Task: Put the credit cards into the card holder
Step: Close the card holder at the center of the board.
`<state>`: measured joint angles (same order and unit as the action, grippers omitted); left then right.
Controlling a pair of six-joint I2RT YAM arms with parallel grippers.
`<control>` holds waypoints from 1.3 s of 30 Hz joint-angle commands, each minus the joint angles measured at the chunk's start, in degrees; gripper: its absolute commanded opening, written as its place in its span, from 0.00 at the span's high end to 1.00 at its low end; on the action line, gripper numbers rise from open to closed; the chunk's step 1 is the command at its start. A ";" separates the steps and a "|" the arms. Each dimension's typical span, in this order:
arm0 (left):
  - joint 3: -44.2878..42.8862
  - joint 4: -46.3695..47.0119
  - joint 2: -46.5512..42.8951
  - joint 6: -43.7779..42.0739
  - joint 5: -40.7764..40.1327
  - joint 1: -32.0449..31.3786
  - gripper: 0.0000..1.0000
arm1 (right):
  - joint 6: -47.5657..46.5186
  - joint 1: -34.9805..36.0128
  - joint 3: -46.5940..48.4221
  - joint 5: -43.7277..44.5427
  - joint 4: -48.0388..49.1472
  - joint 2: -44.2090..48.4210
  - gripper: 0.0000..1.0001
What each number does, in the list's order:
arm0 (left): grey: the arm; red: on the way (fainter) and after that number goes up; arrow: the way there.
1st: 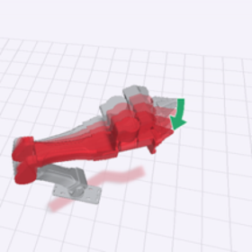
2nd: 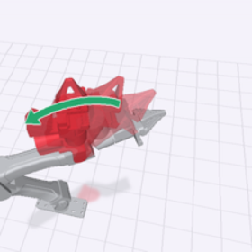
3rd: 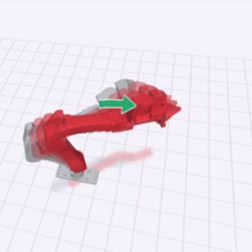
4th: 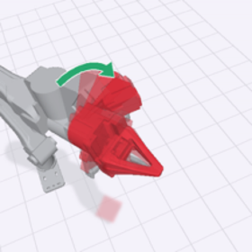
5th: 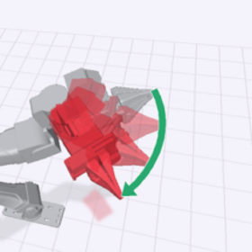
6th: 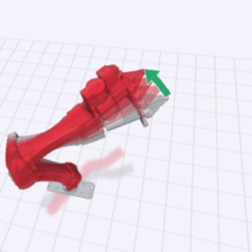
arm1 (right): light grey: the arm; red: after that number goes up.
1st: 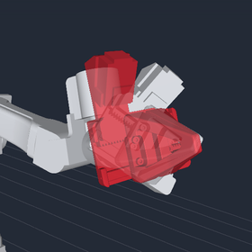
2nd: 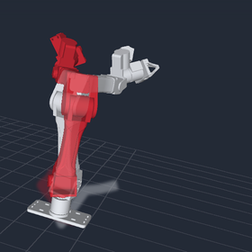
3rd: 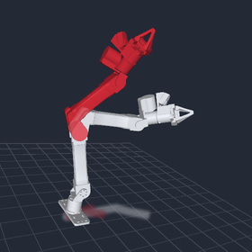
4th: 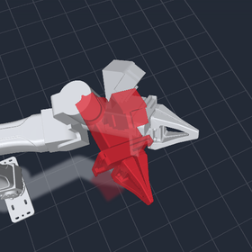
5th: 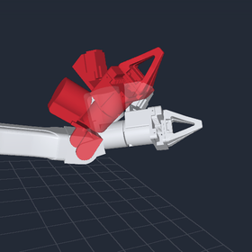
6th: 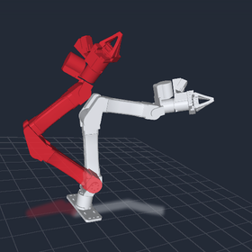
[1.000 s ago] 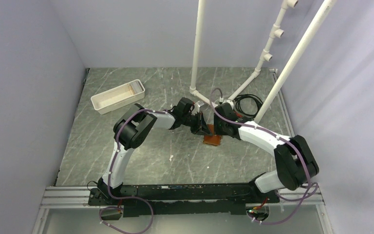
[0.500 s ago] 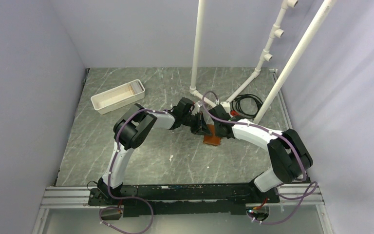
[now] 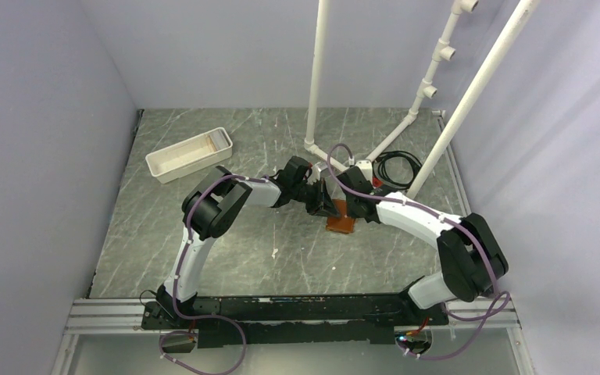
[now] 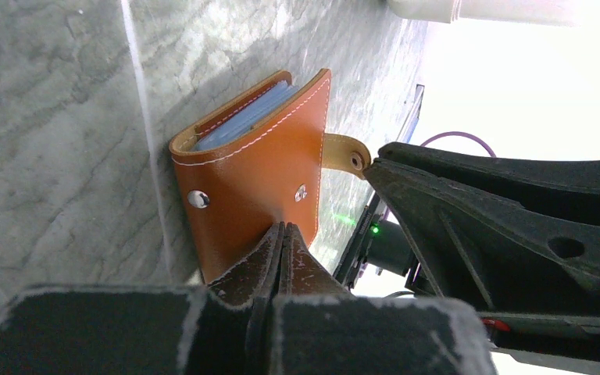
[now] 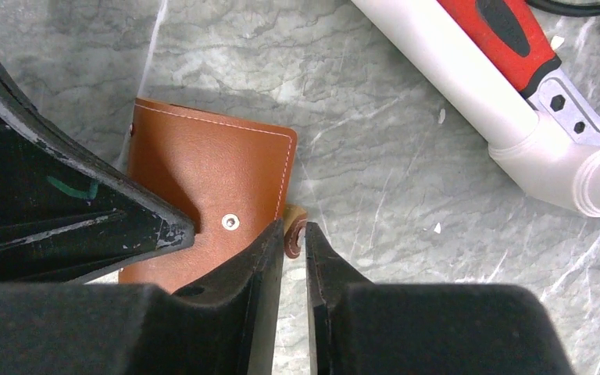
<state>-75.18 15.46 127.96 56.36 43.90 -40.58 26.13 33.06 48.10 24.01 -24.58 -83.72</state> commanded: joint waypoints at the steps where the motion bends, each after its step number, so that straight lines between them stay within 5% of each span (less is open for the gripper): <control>1: 1.60 -3.46 -0.12 -2.83 -3.72 -0.95 1.00 | 0.33 0.18 0.93 1.30 -0.88 2.81 0.82; 5: 1.48 -3.44 -0.08 -2.83 -3.55 -0.97 1.00 | -0.01 0.25 0.82 0.80 -0.47 1.58 0.82; 10: 1.72 -3.26 -0.12 -2.83 -3.42 -0.99 1.00 | -0.85 0.19 0.92 -1.20 1.02 0.82 0.65; 15: 1.82 -2.72 0.09 -2.40 -3.26 -0.98 1.00 | -2.09 0.52 2.78 -2.15 1.71 -2.10 0.59; 24: 1.90 -2.65 0.09 -2.48 -3.20 -0.99 1.00 | -2.28 1.89 3.98 0.62 0.69 -3.93 0.66; 33: 2.38 -1.84 0.02 -2.00 -3.02 -0.92 1.00 | -3.01 4.47 6.37 2.79 -1.44 -7.03 0.55; 39: 2.72 -1.96 -0.21 -2.22 -2.93 -0.99 1.00 | -2.39 4.56 6.72 5.09 -2.09 -6.97 0.64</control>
<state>-74.41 16.97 127.87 56.40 43.92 -40.58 23.57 37.50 52.66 25.82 -25.47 -90.74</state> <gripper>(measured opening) 0.020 0.369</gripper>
